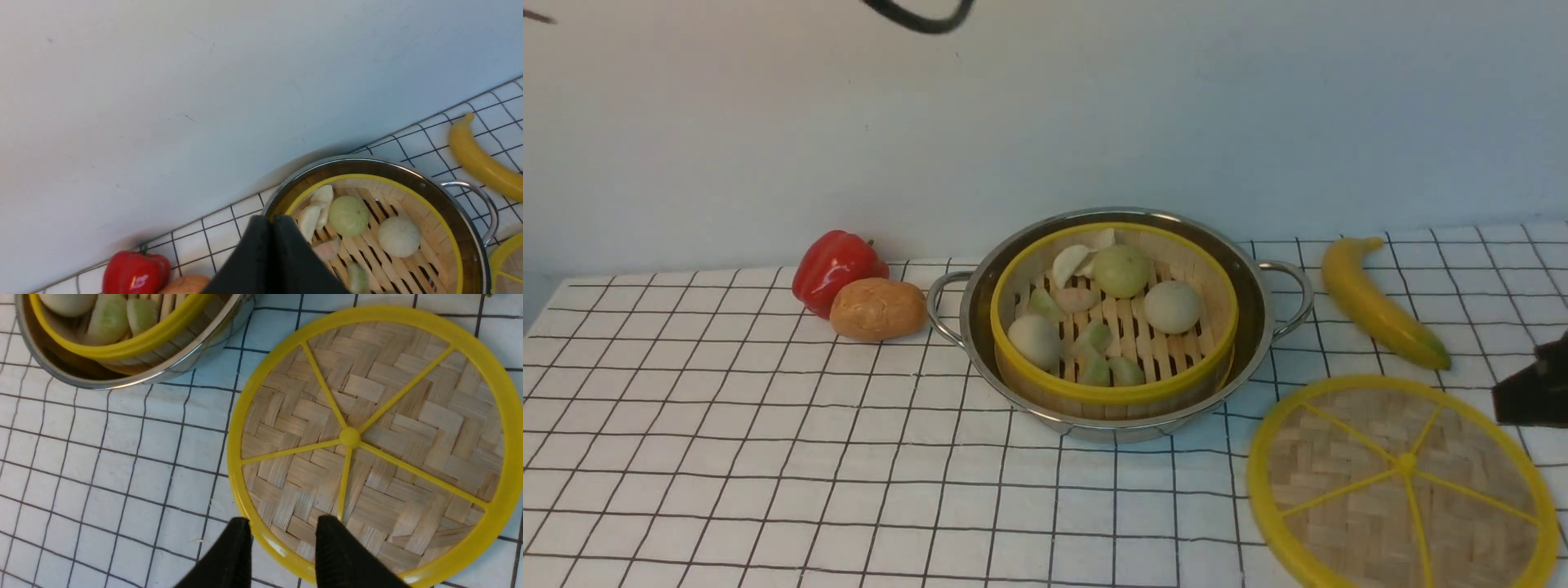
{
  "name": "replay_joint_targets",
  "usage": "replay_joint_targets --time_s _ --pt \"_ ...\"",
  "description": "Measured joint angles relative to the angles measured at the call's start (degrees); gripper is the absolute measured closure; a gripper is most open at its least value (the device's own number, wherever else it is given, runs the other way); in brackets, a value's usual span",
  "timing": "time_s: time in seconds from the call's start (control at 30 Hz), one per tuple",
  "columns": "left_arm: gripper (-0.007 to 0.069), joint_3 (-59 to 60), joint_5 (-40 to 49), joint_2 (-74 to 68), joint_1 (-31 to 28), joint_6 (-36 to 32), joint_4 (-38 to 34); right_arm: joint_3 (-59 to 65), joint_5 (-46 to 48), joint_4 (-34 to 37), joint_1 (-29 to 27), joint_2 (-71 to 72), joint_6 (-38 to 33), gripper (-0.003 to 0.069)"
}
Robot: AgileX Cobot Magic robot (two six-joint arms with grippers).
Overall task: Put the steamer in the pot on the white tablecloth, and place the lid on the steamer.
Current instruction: 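Move the gripper down to the bamboo steamer lid and grasp its center knob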
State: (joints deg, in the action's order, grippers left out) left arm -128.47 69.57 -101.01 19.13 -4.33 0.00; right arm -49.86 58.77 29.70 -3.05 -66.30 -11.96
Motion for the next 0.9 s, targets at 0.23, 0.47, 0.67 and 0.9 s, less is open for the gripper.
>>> replay_joint_targets --time_s 0.23,0.47,0.67,0.9 --pt "0.0648 20.1 0.0 19.2 0.0 -1.6 0.4 -1.0 -3.9 -0.7 2.3 -4.5 -1.0 0.0416" --pt "0.0648 43.9 -0.3 41.0 0.0 -4.0 0.0 -11.6 -2.2 -14.8 15.0 -12.2 8.2 0.0416" --pt "0.0648 63.5 -14.7 61.4 0.0 -4.3 -0.9 -15.9 2.6 -31.7 19.5 -18.9 21.4 0.0416" --pt "0.0648 79.0 -26.0 77.1 0.0 -4.3 -1.0 -15.9 0.3 -32.7 19.5 -22.7 22.6 0.0416"
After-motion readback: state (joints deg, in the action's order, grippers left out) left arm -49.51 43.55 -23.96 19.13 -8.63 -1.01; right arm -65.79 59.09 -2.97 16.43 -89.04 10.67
